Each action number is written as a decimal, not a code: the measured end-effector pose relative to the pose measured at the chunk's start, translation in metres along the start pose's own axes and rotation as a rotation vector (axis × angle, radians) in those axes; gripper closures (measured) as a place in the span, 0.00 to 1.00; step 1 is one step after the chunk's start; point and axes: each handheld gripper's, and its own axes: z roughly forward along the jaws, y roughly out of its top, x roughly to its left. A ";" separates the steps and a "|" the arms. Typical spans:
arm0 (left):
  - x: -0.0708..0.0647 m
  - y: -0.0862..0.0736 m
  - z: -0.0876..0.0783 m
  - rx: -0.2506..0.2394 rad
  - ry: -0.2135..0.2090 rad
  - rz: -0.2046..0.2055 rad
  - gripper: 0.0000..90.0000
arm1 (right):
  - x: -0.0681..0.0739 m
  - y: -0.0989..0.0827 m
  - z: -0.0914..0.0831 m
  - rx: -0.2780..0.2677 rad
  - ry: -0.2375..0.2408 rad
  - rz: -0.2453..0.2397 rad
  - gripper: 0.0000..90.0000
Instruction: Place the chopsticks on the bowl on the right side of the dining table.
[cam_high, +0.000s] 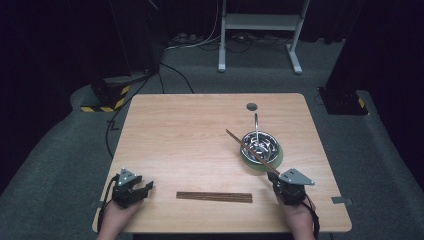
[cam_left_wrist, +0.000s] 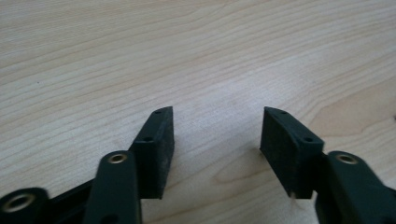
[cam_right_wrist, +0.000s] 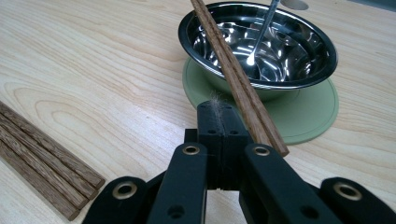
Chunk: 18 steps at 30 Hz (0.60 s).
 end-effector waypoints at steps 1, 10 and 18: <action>0.000 0.003 0.001 0.004 -0.005 -0.007 0.53 | 0.000 0.000 0.000 0.000 0.003 -0.003 0.99; -0.018 0.041 0.007 -0.032 -0.013 0.055 0.55 | 0.005 0.002 0.006 -0.002 0.021 0.017 0.97; -0.029 0.069 0.027 -0.046 -0.057 0.021 0.61 | 0.002 0.005 0.014 0.010 -0.005 0.036 0.96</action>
